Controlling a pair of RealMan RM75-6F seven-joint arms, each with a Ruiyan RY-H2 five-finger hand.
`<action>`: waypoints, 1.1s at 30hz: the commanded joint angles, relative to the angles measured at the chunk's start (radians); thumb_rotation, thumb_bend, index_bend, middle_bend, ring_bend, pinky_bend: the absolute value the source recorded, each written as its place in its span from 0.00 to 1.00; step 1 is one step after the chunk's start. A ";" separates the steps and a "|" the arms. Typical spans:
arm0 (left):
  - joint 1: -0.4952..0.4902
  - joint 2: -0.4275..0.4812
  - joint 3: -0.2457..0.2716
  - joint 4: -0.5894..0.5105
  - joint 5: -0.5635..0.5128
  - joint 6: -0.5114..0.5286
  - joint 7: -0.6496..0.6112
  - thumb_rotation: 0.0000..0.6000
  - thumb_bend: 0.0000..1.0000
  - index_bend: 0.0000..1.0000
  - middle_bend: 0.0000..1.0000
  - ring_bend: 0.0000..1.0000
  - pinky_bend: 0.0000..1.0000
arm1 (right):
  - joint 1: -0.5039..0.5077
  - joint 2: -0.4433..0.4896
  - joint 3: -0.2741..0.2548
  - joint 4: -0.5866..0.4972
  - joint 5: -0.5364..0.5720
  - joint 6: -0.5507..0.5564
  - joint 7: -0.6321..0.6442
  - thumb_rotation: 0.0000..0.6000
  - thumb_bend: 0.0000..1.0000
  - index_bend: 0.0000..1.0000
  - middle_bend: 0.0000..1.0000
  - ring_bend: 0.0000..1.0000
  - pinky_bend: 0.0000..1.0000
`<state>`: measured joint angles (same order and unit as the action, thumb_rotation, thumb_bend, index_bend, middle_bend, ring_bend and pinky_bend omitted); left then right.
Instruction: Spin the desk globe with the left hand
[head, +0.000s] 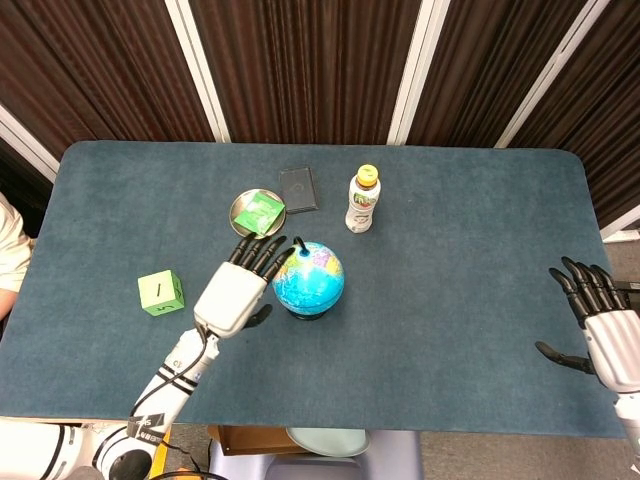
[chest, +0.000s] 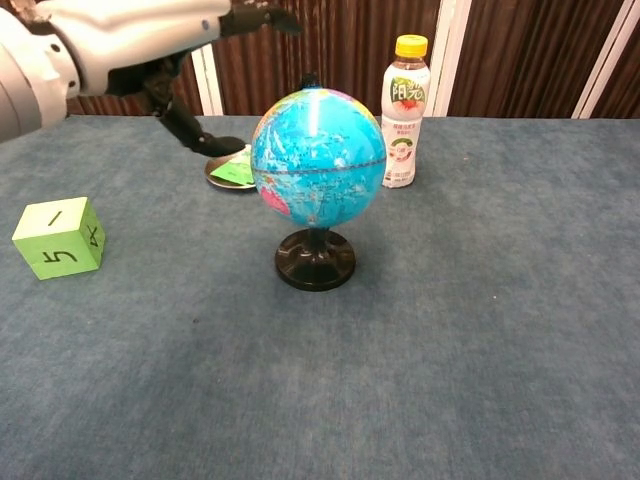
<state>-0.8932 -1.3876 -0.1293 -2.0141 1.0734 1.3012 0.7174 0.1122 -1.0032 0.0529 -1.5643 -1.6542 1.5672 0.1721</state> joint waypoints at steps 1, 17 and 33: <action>-0.035 -0.036 -0.029 0.011 0.002 -0.048 0.017 1.00 0.30 0.00 0.00 0.00 0.00 | 0.000 0.003 0.000 -0.003 -0.001 0.002 -0.001 1.00 0.18 0.00 0.10 0.00 0.00; -0.213 -0.202 -0.184 0.175 -0.234 -0.158 0.126 1.00 0.30 0.00 0.00 0.00 0.00 | -0.012 0.010 -0.001 -0.004 0.014 0.010 0.001 1.00 0.18 0.00 0.10 0.00 0.00; -0.131 -0.140 -0.075 0.105 -0.172 -0.035 0.133 1.00 0.29 0.00 0.00 0.00 0.00 | -0.007 0.004 -0.001 0.004 0.015 -0.001 0.005 1.00 0.18 0.00 0.08 0.00 0.00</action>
<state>-1.0429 -1.5407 -0.2224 -1.8973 0.8780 1.2449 0.8580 0.1054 -0.9996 0.0520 -1.5598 -1.6391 1.5667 0.1774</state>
